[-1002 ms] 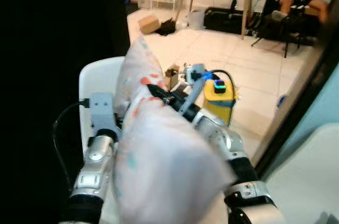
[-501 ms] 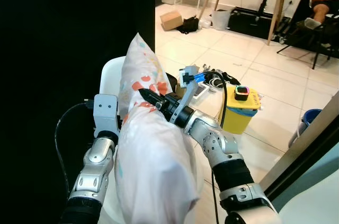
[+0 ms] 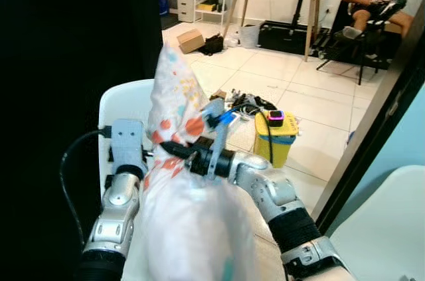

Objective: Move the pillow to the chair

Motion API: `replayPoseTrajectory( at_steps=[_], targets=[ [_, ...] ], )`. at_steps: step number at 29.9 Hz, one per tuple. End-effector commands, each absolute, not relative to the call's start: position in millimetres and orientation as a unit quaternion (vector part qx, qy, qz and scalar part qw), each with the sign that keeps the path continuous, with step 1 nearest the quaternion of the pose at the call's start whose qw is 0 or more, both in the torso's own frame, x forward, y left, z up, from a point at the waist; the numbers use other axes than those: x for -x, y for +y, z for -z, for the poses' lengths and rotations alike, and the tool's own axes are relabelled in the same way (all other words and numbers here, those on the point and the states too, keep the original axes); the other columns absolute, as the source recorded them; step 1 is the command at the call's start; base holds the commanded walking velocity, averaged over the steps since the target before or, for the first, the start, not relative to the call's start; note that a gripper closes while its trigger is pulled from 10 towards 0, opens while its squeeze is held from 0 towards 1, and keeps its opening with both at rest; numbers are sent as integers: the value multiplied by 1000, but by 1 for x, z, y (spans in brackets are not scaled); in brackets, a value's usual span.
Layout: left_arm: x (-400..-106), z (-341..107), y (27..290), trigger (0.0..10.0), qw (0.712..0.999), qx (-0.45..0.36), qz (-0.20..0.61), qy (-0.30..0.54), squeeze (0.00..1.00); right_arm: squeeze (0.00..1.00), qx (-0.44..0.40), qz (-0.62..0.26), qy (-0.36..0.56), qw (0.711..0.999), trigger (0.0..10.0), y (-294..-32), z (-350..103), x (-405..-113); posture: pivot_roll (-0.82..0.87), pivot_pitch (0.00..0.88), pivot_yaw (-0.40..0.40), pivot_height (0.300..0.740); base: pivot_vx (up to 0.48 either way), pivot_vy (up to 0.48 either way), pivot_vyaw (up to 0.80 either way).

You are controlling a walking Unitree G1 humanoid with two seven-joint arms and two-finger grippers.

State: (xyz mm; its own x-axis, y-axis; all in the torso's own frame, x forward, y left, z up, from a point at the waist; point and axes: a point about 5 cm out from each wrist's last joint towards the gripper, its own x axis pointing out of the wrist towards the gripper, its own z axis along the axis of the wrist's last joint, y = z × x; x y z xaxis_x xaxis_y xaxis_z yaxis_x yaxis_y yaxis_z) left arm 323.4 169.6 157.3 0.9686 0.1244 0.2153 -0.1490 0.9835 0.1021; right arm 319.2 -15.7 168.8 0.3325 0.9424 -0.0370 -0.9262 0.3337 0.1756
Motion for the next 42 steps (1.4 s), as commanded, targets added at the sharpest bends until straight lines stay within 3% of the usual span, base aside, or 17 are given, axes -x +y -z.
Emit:
replayPoseTrajectory(
  at_steps=[1,8,22,30,37,42],
  targets=[
    [-324,-187,173,10000,979,-92,-91,-158,0,0,-39,-608,42,792,10000,-3,-177,-313,-176,0,-23,703,0,0,0],
    [-317,-237,172,10000,949,-154,-120,-249,0,0,-40,-609,21,792,10000,1,-187,-318,-169,0,-27,673,0,0,0],
    [-315,-229,156,10000,958,-149,-79,-231,0,0,-44,-561,34,826,10000,-2,-178,-330,-172,0,-20,633,0,0,0],
    [-317,-222,152,10000,967,-131,-58,-211,0,0,101,-475,60,872,10000,-13,-151,-345,-171,0,-15,603,0,0,0],
    [-317,-221,152,10000,968,-130,-57,-208,0,0,111,-447,51,886,10000,-18,-154,-352,-171,0,-16,593,0,0,0],
    [-317,-221,151,10000,968,-129,-55,-206,0,0,167,-387,27,906,10000,-28,-162,-367,-171,0,-19,578,0,0,0]
  ],
)
